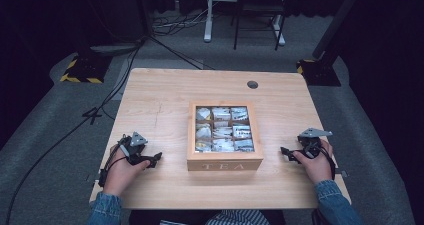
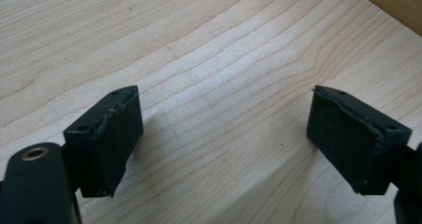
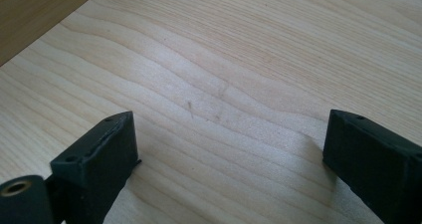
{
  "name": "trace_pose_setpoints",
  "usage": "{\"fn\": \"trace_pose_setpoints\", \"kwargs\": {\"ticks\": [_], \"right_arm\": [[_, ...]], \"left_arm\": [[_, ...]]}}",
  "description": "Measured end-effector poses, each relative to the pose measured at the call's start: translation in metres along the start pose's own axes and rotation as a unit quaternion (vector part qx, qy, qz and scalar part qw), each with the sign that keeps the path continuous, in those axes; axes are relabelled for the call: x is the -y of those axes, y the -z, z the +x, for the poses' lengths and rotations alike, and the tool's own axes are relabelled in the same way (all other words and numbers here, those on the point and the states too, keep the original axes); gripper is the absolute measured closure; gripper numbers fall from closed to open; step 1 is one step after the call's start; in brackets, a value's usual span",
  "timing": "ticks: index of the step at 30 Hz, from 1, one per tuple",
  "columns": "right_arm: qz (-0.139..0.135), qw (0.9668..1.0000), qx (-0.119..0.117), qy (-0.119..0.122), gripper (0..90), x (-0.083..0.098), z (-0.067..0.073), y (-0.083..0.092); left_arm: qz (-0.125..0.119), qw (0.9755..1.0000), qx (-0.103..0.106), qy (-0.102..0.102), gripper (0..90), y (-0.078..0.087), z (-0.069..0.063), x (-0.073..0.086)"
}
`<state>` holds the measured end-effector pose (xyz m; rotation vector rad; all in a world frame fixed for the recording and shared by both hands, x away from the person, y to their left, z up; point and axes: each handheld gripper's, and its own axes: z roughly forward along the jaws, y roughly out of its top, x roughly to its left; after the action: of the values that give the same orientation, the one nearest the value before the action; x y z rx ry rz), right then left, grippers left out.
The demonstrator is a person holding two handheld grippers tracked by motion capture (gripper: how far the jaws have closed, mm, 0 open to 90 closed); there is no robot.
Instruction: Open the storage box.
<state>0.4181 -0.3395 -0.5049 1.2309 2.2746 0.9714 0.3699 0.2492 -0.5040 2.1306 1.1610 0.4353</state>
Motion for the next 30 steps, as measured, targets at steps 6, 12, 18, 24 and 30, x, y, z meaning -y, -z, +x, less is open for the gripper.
{"fn": "trace_pose_setpoints", "kwargs": {"ticks": [6,12,18,24,30], "right_arm": [[0.000,1.0000,-0.004,0.004,7.3,0.001,-0.001,0.001],[0.000,1.0000,-0.003,0.003,7.4,0.001,-0.001,0.001],[-0.001,1.0000,-0.003,0.003,7.4,0.001,-0.001,0.001],[0.000,1.0000,-0.003,0.003,7.4,0.001,-0.001,0.001],[-0.001,1.0000,-0.003,0.003,7.4,0.001,-0.001,0.001]], "left_arm": [[0.010,0.9997,0.014,0.020,20.2,0.004,0.002,-0.004],[0.003,0.9997,-0.005,0.023,22.6,0.013,0.006,-0.008],[-0.011,0.9995,-0.006,0.028,23.6,0.027,0.007,-0.013],[-0.052,0.9983,-0.004,0.028,24.7,0.043,0.000,-0.024],[-0.083,0.9962,0.003,0.025,25.1,0.050,-0.005,-0.029]]}}
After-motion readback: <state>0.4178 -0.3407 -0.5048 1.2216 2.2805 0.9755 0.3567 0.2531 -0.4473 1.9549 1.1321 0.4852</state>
